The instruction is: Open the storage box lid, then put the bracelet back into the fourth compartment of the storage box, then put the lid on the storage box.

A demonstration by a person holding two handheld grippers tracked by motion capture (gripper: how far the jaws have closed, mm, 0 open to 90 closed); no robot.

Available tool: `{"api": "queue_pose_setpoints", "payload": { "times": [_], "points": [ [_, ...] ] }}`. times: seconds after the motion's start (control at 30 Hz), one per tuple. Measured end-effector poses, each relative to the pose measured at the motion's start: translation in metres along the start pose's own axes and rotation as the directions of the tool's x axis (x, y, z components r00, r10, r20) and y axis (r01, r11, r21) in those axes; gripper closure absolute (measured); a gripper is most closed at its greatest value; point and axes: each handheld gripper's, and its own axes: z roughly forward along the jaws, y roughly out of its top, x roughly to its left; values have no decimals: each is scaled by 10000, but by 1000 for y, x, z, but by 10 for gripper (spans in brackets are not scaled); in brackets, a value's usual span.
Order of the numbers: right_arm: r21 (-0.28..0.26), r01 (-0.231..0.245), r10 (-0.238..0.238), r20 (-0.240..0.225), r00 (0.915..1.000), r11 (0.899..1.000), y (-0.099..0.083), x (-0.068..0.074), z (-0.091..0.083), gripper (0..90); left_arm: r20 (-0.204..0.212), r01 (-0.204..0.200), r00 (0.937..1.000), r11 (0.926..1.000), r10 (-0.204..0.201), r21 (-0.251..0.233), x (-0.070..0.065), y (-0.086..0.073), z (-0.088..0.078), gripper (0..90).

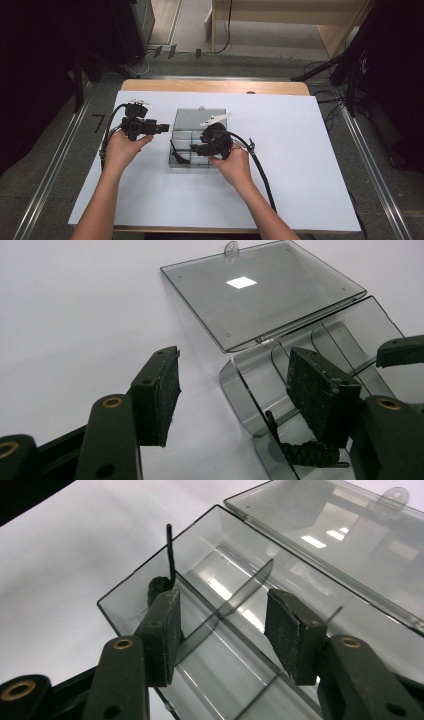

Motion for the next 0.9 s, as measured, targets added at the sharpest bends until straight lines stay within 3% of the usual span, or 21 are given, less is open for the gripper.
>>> {"api": "queue_pose_setpoints", "payload": {
  "times": [0.77,0.9],
  "points": [
    [-487,-439,470,641,9968,9978,-1,-33,-20,495,72,-96,9999,9998,95,177,-6,3,13,419],
    [-429,-729,758,709,9946,9964,0,-39,-22,491,67,-138,9999,9997,137,223,-8,5,16,420]
  ]
}}
